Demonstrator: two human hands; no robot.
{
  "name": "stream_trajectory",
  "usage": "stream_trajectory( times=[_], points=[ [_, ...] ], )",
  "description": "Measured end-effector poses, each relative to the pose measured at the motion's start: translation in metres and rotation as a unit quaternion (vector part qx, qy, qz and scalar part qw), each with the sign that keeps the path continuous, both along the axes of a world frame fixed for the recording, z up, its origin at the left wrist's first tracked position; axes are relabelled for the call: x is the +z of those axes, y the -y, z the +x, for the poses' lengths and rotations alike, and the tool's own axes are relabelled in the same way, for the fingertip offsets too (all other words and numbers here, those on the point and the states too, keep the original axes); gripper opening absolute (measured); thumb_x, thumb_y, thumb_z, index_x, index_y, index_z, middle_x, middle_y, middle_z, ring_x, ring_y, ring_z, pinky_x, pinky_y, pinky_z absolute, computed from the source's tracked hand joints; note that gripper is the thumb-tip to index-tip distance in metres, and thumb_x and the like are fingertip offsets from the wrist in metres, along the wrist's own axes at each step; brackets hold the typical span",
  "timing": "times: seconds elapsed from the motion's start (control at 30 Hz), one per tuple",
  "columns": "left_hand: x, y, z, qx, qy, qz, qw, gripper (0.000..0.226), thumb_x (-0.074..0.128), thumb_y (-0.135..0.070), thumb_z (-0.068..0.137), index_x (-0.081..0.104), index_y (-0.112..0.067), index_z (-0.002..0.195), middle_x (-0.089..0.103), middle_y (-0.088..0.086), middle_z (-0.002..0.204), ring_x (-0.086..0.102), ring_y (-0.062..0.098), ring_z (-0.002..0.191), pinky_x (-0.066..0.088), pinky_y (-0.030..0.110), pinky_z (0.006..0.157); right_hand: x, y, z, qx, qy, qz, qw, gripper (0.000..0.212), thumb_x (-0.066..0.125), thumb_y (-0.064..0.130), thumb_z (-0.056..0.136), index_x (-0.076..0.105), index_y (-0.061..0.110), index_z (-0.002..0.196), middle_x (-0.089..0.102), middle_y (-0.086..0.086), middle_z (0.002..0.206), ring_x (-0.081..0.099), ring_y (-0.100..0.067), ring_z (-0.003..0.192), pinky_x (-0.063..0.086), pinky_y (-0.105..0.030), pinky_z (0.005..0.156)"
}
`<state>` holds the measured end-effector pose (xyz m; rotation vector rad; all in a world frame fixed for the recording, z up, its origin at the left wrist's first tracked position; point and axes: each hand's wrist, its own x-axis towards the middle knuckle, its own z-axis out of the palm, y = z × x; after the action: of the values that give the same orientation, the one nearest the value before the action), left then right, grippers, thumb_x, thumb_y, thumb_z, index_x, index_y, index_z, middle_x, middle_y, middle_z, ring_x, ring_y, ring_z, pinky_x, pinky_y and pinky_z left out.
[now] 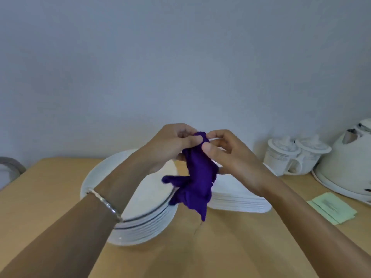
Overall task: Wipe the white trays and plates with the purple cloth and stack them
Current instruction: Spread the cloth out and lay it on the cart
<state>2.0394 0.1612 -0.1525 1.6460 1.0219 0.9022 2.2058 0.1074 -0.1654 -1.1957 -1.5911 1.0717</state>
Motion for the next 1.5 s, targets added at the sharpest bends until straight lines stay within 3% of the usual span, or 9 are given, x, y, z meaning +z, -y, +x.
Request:
stream_trajectory(
  times=[0.13, 0.27, 0.43, 0.6, 0.87, 1.03, 1.17, 1.37, 1.5],
  points=[
    [0.065, -0.023, -0.004, -0.002, -0.017, 0.042, 0.999, 0.006, 0.063, -0.008, 0.089, 0.062, -0.014, 0.088, 0.066, -0.001, 0.079, 0.062, 0.007, 0.069, 0.050, 0.019, 0.062, 0.074, -0.043, 0.000, -0.014, 0.122, 0.022, 0.992, 0.015, 0.061, 0.028, 0.091, 0.062, 0.020, 0.103, 0.068, 0.003, 0.094, 0.067, -0.011, 0.085, 0.058, -0.032, 0.075],
    [0.137, -0.032, -0.024, 0.021, -0.029, 0.063, 0.997, 0.014, 0.072, -0.009, 0.083, 0.063, -0.016, 0.090, 0.069, 0.001, 0.082, 0.065, 0.009, 0.073, 0.052, 0.021, 0.067, 0.154, -0.065, -0.020, -0.013, 0.210, 0.074, 0.975, 0.011, 0.054, 0.023, 0.094, 0.063, 0.018, 0.094, 0.067, 0.005, 0.093, 0.063, -0.010, 0.085, 0.046, -0.016, 0.068],
    [0.229, -0.041, -0.071, 0.049, -0.209, 0.146, 0.966, 0.018, 0.074, -0.026, 0.080, 0.068, -0.011, 0.089, 0.068, 0.009, 0.082, 0.061, 0.017, 0.072, 0.047, 0.029, 0.067, 0.243, -0.083, -0.056, -0.062, 0.212, 0.137, 0.966, 0.013, 0.047, 0.018, 0.095, 0.060, 0.022, 0.093, 0.065, 0.006, 0.090, 0.060, -0.007, 0.082, 0.043, -0.012, 0.064],
    [0.290, -0.037, -0.114, 0.104, -0.239, 0.208, 0.943, 0.023, 0.062, -0.032, 0.089, 0.068, -0.011, 0.088, 0.068, 0.005, 0.088, 0.062, 0.018, 0.083, 0.047, 0.032, 0.077, 0.297, -0.091, -0.101, -0.061, 0.197, 0.198, 0.958, 0.013, 0.042, 0.022, 0.099, 0.054, 0.026, 0.098, 0.059, 0.014, 0.087, 0.055, 0.000, 0.077, 0.038, -0.013, 0.061],
    [0.315, -0.026, -0.184, 0.205, -0.237, 0.265, 0.912, 0.010, 0.060, -0.031, 0.092, 0.063, -0.033, 0.082, 0.064, -0.018, 0.080, 0.059, -0.005, 0.075, 0.040, 0.006, 0.063, 0.310, -0.116, -0.151, 0.002, 0.165, 0.249, 0.954, 0.019, 0.048, 0.037, 0.097, 0.060, 0.022, 0.094, 0.063, 0.006, 0.082, 0.056, -0.002, 0.072, 0.039, -0.008, 0.064],
    [0.303, -0.004, -0.247, 0.287, -0.313, 0.257, 0.868, 0.009, 0.057, -0.028, 0.093, 0.066, -0.029, 0.090, 0.066, -0.015, 0.088, 0.058, 0.001, 0.085, 0.044, 0.019, 0.079, 0.292, -0.128, -0.199, 0.175, 0.160, 0.179, 0.955, 0.008, 0.070, 0.039, 0.080, 0.068, 0.032, 0.078, 0.062, 0.006, 0.073, 0.057, -0.001, 0.065, 0.044, -0.014, 0.062],
    [0.302, 0.026, -0.308, 0.351, -0.372, 0.203, 0.835, 0.011, 0.055, -0.030, 0.093, 0.065, -0.034, 0.089, 0.065, -0.017, 0.086, 0.058, 0.003, 0.086, 0.046, 0.025, 0.078, 0.283, -0.127, -0.272, 0.313, 0.264, 0.159, 0.898, 0.012, 0.067, 0.033, 0.086, 0.066, 0.024, 0.079, 0.064, 0.002, 0.077, 0.063, -0.015, 0.074, 0.047, -0.021, 0.062],
    [0.296, 0.086, -0.433, 0.460, -0.469, 0.141, 0.740, 0.031, 0.054, -0.055, 0.087, 0.061, -0.026, 0.080, 0.058, -0.011, 0.075, 0.053, 0.012, 0.076, 0.043, 0.031, 0.070, 0.294, -0.111, -0.412, 0.295, 0.184, 0.246, 0.905, 0.022, 0.045, 0.036, 0.098, 0.057, 0.023, 0.086, 0.061, 0.005, 0.082, 0.057, -0.012, 0.075, 0.040, -0.024, 0.062],
    [0.288, 0.133, -0.516, 0.478, -0.509, 0.100, 0.708, 0.053, 0.045, -0.067, 0.079, 0.059, -0.019, 0.065, 0.055, -0.003, 0.065, 0.051, 0.012, 0.066, 0.044, 0.033, 0.065, 0.289, -0.100, -0.501, 0.368, 0.235, 0.273, 0.857, 0.016, 0.049, 0.035, 0.097, 0.061, 0.026, 0.098, 0.063, 0.007, 0.095, 0.058, -0.009, 0.085, 0.043, -0.020, 0.067]
  ],
)
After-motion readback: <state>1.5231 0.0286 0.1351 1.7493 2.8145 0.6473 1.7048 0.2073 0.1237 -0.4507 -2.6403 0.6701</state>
